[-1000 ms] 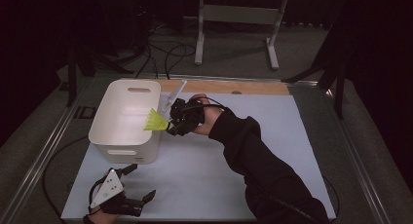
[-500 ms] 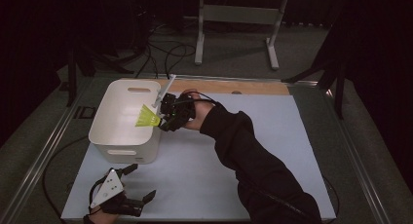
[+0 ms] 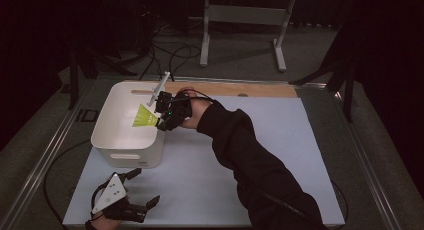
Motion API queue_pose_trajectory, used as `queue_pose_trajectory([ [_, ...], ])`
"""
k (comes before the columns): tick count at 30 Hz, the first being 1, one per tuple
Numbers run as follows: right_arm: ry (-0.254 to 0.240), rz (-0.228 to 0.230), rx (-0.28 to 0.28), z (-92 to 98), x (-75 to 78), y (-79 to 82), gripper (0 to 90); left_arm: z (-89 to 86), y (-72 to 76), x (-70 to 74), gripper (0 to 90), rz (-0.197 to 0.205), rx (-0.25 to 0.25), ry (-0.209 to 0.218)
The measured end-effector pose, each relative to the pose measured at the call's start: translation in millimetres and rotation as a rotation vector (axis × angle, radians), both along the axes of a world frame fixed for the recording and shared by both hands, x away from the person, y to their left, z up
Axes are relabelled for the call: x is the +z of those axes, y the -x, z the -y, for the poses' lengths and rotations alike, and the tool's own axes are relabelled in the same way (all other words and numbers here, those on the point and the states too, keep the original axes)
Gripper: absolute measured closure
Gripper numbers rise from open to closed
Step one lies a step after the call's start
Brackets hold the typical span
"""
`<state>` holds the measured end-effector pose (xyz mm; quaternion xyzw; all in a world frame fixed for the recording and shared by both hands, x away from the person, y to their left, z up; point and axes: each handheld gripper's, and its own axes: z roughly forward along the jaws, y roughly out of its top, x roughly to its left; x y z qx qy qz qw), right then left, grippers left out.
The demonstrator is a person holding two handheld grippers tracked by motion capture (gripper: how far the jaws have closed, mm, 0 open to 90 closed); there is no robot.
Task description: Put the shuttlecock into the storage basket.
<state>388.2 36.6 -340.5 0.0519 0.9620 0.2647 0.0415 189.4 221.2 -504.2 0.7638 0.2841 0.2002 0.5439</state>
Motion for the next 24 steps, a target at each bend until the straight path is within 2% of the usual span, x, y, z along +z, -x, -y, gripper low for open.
queue_pose_trajectory([
  [7,0.009,-0.005,0.001,-11.6,-1.9,-3.2,66.1,0.2,-0.1,0.0,0.0,0.003,-0.005,-0.002],
  [16,0.019,-0.025,-0.064,-27.5,-3.6,-7.5,66.1,-0.3,0.2,0.1,0.0,0.003,-0.007,0.002],
  [20,0.016,-0.034,-0.057,-32.7,-5.0,-7.5,66.0,-0.1,0.3,0.2,0.0,0.004,-0.008,0.0],
  [24,0.022,-0.04,-0.074,-37.4,-8.2,-7.9,66.0,-0.3,0.2,0.2,0.0,0.005,-0.009,-0.001],
])
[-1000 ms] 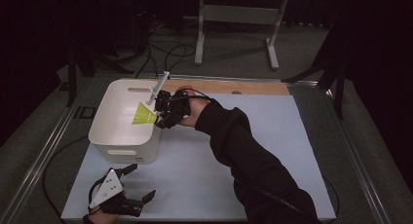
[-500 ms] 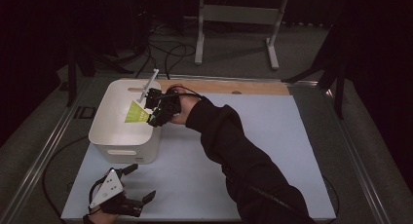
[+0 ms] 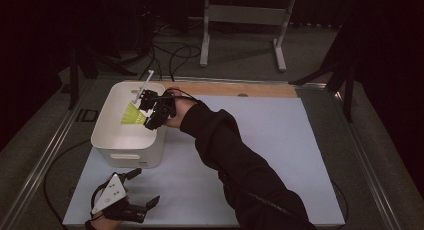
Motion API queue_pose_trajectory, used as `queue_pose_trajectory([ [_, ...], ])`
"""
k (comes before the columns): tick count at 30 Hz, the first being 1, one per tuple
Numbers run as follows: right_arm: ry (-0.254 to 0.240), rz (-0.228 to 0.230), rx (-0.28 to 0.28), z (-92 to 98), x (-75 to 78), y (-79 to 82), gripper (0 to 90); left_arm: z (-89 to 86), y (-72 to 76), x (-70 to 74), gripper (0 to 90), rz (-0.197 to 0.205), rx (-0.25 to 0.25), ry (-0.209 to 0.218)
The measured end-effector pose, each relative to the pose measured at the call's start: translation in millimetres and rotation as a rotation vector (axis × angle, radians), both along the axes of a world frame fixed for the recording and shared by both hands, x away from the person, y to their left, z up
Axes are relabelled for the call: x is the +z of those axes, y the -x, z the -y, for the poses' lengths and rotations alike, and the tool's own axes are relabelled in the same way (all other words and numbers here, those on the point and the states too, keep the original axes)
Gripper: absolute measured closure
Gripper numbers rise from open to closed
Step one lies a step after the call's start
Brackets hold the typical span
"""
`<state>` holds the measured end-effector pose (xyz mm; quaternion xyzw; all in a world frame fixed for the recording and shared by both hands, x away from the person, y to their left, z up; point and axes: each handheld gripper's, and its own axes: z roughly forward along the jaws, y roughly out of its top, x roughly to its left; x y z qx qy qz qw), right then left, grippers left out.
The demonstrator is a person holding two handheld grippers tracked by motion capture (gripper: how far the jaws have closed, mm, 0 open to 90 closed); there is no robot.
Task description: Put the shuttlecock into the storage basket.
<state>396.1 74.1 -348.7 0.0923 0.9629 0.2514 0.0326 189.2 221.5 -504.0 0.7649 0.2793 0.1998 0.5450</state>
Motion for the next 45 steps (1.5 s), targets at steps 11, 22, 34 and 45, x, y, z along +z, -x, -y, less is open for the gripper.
queue_pose_trajectory([
  [11,-0.012,-0.094,-0.035,-9.3,-11.0,-0.2,65.9,0.2,-0.5,-0.2,0.0,-0.002,-0.001,0.001],
  [22,0.03,-0.12,-0.028,-19.5,-22.5,5.1,65.8,0.6,-0.9,-0.3,0.0,-0.003,-0.004,0.002],
  [34,0.021,-0.161,-0.021,-23.7,-21.5,5.8,9.4,0.4,-1.0,-0.1,0.0,0.0,-0.004,0.001],
  [45,0.002,-0.096,-0.022,-16.8,-15.1,5.4,7.0,0.6,-1.2,-0.3,0.0,-0.002,-0.005,0.002],
])
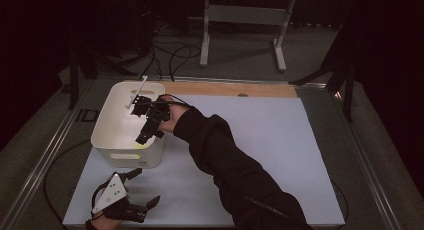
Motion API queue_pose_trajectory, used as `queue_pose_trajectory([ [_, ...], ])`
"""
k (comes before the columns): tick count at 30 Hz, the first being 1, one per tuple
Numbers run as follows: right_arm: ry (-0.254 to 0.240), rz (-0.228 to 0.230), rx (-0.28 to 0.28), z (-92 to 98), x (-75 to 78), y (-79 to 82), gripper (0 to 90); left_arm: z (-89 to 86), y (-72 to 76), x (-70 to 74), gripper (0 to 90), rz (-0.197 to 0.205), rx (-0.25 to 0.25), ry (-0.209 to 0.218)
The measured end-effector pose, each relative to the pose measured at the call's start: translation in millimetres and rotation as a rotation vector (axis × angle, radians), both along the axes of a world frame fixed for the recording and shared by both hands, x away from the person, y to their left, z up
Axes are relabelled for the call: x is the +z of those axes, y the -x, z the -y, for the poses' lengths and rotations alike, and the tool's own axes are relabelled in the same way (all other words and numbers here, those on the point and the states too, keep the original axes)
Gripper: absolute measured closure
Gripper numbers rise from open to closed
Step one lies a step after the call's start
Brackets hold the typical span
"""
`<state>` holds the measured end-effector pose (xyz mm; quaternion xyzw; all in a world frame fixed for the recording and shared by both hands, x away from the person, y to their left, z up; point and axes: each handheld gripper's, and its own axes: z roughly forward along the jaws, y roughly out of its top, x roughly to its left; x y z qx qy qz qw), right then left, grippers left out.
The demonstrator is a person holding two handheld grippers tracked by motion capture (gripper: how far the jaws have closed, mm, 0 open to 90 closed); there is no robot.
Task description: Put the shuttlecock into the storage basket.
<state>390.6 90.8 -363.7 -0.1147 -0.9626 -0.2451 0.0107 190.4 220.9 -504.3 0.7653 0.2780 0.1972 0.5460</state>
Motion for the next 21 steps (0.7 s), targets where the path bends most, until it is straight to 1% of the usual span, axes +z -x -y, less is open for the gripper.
queue_pose_trajectory([
  [7,-0.015,0.026,0.005,6.1,4.4,0.9,7.0,0.6,0.1,0.0,0.0,0.001,-0.002,-0.003],
  [8,-0.015,0.037,0.007,7.0,4.8,1.2,7.0,0.7,0.1,0.0,0.0,0.0,-0.002,-0.004],
  [9,-0.018,0.03,0.007,7.9,5.5,1.7,7.1,0.6,0.0,0.0,0.0,0.0,-0.001,-0.004],
  [11,-0.019,0.044,0.001,10.3,6.9,2.0,7.1,0.8,0.0,0.0,0.0,0.0,-0.001,-0.004],
  [13,-0.03,0.039,-0.002,13.0,8.8,3.0,7.1,1.1,0.1,-0.1,0.0,-0.001,-0.002,-0.004],
  [16,-0.035,0.057,-0.008,17.2,10.9,4.2,7.1,1.5,0.0,-0.3,0.0,-0.003,-0.003,-0.003],
  [20,-0.046,0.065,-0.014,22.4,13.3,5.5,7.1,2.0,-0.5,-0.1,0.0,-0.002,-0.006,-0.004],
  [21,-0.051,0.075,-0.006,24.3,12.8,5.0,7.1,2.2,-0.4,-0.1,0.0,-0.001,-0.006,-0.005],
])
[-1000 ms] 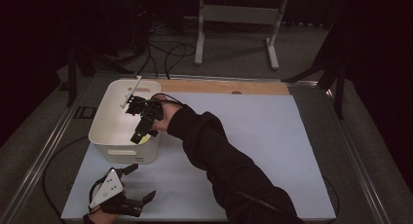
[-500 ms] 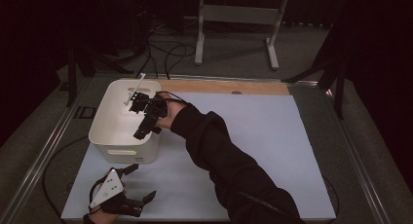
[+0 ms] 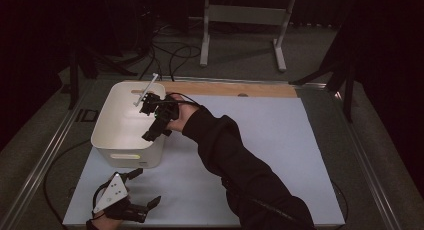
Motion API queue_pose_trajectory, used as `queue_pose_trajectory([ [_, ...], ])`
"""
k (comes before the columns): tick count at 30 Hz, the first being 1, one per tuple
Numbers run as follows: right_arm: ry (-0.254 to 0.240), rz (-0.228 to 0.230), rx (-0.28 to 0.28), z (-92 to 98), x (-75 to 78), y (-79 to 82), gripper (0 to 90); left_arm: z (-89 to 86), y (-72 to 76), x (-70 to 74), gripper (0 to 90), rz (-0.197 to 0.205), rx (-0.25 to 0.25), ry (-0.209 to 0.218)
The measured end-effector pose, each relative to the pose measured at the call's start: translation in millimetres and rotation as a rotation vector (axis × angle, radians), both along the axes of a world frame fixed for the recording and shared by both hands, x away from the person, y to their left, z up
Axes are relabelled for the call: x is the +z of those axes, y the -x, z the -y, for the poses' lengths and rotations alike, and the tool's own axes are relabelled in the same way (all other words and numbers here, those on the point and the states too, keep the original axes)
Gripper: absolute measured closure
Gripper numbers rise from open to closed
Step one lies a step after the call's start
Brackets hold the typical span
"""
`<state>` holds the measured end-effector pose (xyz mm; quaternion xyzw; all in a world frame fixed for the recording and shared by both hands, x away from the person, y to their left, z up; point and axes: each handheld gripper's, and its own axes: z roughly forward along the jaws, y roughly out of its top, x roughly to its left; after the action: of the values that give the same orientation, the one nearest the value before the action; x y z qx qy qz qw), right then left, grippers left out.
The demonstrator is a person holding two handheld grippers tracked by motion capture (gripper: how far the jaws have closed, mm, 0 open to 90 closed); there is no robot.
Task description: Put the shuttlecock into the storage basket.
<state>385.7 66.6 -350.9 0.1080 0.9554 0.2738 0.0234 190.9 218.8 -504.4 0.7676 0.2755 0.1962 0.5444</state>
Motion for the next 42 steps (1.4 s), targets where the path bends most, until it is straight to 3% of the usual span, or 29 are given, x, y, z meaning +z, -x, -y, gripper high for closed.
queue_pose_trajectory([
  [12,0.003,0.017,-0.035,25.0,-7.1,-1.0,7.1,1.5,-0.6,-0.6,0.0,-0.004,-0.001,0.001],
  [25,-0.029,0.025,-0.059,60.8,-24.1,0.6,7.1,2.3,-0.8,-0.4,0.0,-0.003,-0.003,-0.003],
  [42,-0.038,0.016,-0.062,103.5,-62.6,11.8,7.2,3.1,-1.4,-0.7,0.0,-0.005,-0.008,-0.008],
])
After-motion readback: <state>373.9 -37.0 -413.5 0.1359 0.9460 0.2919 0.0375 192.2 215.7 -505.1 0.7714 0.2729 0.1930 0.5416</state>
